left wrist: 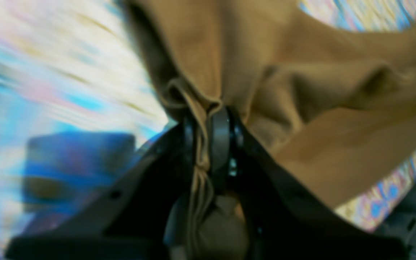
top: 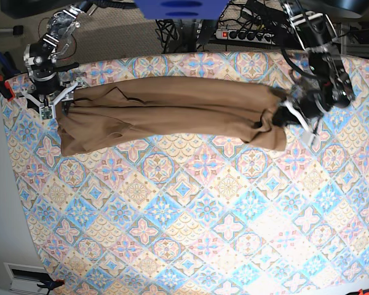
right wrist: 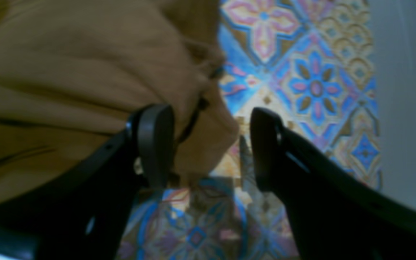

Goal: Layout the t-shirt on the table in an organized manner, then fold the t-shirt properly
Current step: 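Fold the shirt end with the left gripper toward the right gripper, then release the shirt and raise both grippers away, then grasp the shirt end with the right gripper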

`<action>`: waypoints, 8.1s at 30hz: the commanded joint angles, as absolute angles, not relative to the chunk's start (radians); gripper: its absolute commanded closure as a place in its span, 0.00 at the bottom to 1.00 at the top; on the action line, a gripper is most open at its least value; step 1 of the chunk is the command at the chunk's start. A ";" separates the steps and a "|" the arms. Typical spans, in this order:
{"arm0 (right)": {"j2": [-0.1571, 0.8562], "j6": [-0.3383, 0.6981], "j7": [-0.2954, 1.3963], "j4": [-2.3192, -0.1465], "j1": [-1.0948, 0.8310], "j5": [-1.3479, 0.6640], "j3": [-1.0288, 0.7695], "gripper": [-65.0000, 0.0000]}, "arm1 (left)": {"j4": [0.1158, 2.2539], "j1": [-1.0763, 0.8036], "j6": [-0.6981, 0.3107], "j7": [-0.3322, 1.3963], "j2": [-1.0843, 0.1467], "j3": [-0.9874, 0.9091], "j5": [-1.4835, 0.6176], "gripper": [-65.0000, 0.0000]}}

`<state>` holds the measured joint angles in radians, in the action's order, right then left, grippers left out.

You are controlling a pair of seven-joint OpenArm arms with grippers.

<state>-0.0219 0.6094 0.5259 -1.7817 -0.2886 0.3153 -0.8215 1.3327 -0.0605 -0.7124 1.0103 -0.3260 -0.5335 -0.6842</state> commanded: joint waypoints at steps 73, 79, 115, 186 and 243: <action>-0.013 0.602 0.509 -1.801 -0.288 0.305 -0.831 0.49 | 1.721 -0.044 -0.698 0.934 -0.035 0.245 -0.354 0.97; -0.013 0.602 0.509 -1.794 -0.286 0.305 -0.831 0.49 | 1.722 -0.036 -0.698 0.923 -0.035 0.231 -0.441 0.75; -0.042 0.602 0.504 -1.854 -0.282 0.303 -0.831 0.50 | 1.469 -0.025 -0.698 0.765 -0.219 -0.131 -0.576 1.00; 0.073 0.674 1.349 -1.465 0.016 -0.693 -1.194 0.50 | 1.882 -0.093 -0.698 0.771 -0.189 -0.357 -0.302 1.00; 0.136 0.698 1.396 -1.529 0.038 -0.989 -1.023 0.50 | 1.877 -0.128 -0.698 0.773 -0.182 -0.348 -0.300 1.00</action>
<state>0.1223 0.6922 1.4078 -1.5154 0.0326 -0.9646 -1.0199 1.8645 -0.1394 -0.6998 0.7929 -0.1772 -0.3473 -0.2836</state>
